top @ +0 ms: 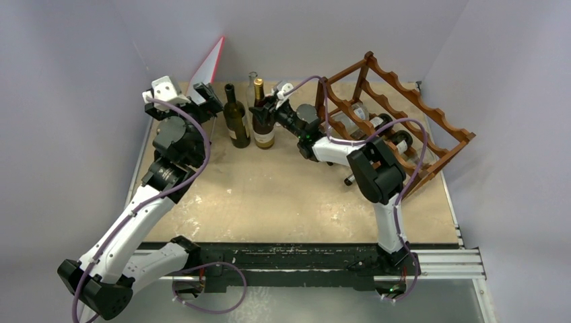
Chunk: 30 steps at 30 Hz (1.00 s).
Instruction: Take the wine bottle off the wine rack
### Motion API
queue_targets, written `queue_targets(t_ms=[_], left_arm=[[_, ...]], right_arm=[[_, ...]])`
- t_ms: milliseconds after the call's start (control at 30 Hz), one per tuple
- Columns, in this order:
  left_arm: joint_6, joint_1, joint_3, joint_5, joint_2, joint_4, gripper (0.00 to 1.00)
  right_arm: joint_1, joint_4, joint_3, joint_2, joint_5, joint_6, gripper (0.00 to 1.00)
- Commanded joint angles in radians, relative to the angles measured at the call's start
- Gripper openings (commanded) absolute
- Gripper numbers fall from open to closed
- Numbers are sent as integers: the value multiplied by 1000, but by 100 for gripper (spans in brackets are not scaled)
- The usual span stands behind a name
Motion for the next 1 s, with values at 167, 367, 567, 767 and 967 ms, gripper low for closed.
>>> queue_targets(t_ms=[167, 367, 567, 767, 967], left_arm=[[29, 7, -11, -11, -27, 81, 100], [24, 7, -13, -1, -26, 83, 100], [18, 7, -13, 4, -29, 83, 100], [6, 7, -13, 16, -39, 79, 100], [-8, 7, -14, 26, -56, 78, 100]], right_arm=[[0, 223, 92, -19, 47, -37, 0], [1, 209, 64, -24, 54, -47, 7], [1, 142, 72, -44, 83, -42, 55], [2, 52, 40, -123, 108, -48, 93], [1, -76, -39, -239, 121, -40, 100]])
